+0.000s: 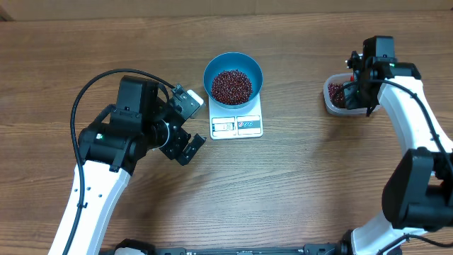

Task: Scoop item into bowl and weigh 150g on scale
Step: 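Dip the red scoop into the beans in the tub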

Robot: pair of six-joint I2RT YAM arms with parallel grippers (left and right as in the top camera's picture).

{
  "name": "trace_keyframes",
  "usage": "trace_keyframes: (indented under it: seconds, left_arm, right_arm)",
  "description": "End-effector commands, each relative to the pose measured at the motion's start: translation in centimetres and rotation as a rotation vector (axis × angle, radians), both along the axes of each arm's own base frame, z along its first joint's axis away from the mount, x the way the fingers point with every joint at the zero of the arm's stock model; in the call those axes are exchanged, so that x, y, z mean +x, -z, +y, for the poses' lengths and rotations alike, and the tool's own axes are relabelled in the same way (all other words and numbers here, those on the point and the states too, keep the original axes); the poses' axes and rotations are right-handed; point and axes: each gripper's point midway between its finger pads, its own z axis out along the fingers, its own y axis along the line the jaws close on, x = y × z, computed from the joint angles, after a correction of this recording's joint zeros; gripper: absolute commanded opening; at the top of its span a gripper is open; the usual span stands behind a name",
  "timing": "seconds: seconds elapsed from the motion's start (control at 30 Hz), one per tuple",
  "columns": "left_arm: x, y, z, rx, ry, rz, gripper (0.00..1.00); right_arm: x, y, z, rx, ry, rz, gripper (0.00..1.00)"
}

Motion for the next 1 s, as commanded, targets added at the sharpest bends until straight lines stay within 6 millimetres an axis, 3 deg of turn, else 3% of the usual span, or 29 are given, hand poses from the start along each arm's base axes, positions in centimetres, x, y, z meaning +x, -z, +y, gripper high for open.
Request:
trace_keyframes:
  seconds: [0.0, 0.3, 0.4, 0.57, 0.8, 0.97]
  left_arm:
    - [0.4, -0.8, -0.2, -0.006, 0.003, -0.021, 1.0]
    - [0.4, -0.8, -0.2, -0.005, 0.003, -0.021, 1.0]
    - [0.4, -0.8, -0.2, -0.006, 0.003, -0.021, 1.0]
    - [0.4, -0.8, -0.2, -0.006, 0.003, -0.021, 1.0]
    - [0.4, -0.8, -0.2, -0.005, 0.003, -0.021, 1.0]
    - [0.4, -0.8, -0.2, -0.006, 0.003, -0.021, 1.0]
  right_arm:
    - [0.0, 1.5, 0.1, 0.019, 0.01, 0.034, 0.04]
    - [-0.1, 1.8, 4.6, 0.299, 0.051, 0.032, 0.03]
    - [0.1, 1.7, 5.2, 0.368, 0.111, 0.023, 0.04]
    - [0.3, 1.5, 4.8, 0.452, 0.261, 0.008, 0.04]
    - [0.6, 1.1, 1.9, 0.572, 0.539, -0.026, 0.04]
    - [0.6, 0.6, 1.4, 0.682, 0.597, -0.029, 0.04]
